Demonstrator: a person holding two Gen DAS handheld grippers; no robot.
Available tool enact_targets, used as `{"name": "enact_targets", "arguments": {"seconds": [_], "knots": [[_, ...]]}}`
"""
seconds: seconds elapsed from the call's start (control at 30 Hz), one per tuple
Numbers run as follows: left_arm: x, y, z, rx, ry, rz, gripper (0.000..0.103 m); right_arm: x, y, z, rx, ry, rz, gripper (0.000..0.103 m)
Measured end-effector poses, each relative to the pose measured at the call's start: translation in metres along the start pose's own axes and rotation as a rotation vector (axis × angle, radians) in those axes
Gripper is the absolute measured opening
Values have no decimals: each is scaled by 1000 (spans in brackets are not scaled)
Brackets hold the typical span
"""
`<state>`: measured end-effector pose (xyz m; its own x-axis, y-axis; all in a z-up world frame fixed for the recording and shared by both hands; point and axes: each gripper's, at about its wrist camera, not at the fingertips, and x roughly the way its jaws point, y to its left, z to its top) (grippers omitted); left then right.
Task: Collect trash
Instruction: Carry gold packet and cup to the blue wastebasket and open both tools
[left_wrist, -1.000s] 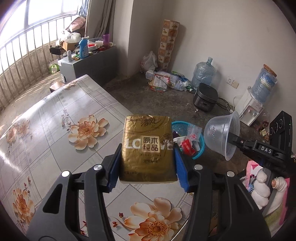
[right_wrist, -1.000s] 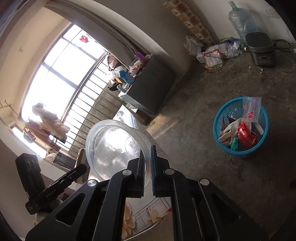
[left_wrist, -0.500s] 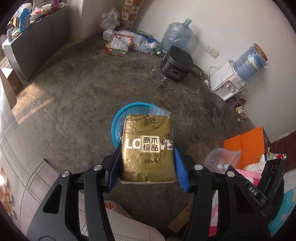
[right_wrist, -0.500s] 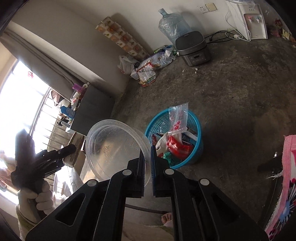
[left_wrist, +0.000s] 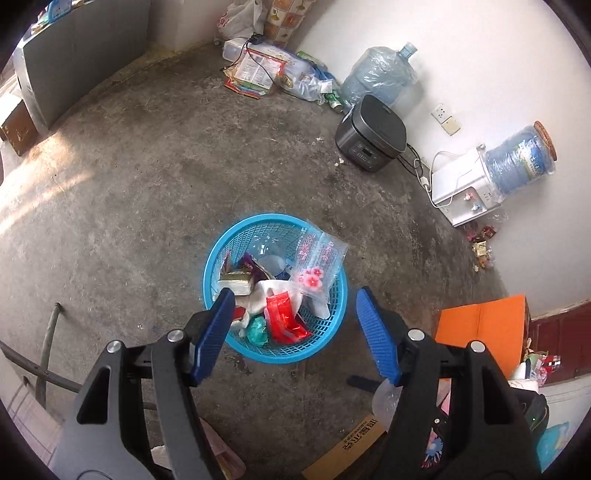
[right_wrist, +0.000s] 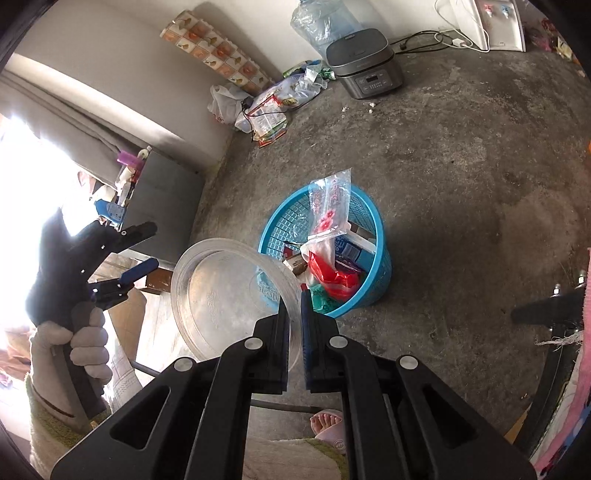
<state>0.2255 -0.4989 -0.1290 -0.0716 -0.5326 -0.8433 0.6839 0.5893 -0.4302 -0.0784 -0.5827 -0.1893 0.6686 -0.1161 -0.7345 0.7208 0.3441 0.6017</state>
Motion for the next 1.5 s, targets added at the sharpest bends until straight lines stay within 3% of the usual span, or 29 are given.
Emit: {"name": "enact_targets", "arguments": {"seconds": [0.2, 0.3, 0.6, 0.67, 0.8, 0.87, 1.1, 1.23, 1.33, 1.5], "knots": [[-99, 8, -22, 59, -140, -22, 64, 38, 23, 23, -38, 18, 17, 6], [-150, 20, -45, 82, -215, 6, 68, 75, 38, 39, -68, 43, 3, 6], [-239, 79, -122, 32, -308, 139, 68, 193, 51, 77, -113, 109, -167, 6], [-247, 91, -133, 24, -325, 178, 68, 210, 53, 84, -132, 117, -217, 8], [-250, 117, -143, -29, -318, 188, 69, 233, 51, 89, -158, 185, -275, 33], [-251, 126, -147, -47, -318, 193, 69, 225, 53, 89, -183, 160, -275, 34], [-257, 133, -152, -48, -341, 192, 69, 174, 33, 103, -161, 2, -274, 35], [-257, 136, -153, -59, -344, 183, 69, 179, 12, 113, -116, 30, -286, 35], [-255, 136, -154, -66, -341, 185, 69, 195, 15, 113, -189, 50, -295, 21], [-252, 136, -155, -64, -329, 199, 69, 240, 8, 112, -205, 129, -371, 14]]}}
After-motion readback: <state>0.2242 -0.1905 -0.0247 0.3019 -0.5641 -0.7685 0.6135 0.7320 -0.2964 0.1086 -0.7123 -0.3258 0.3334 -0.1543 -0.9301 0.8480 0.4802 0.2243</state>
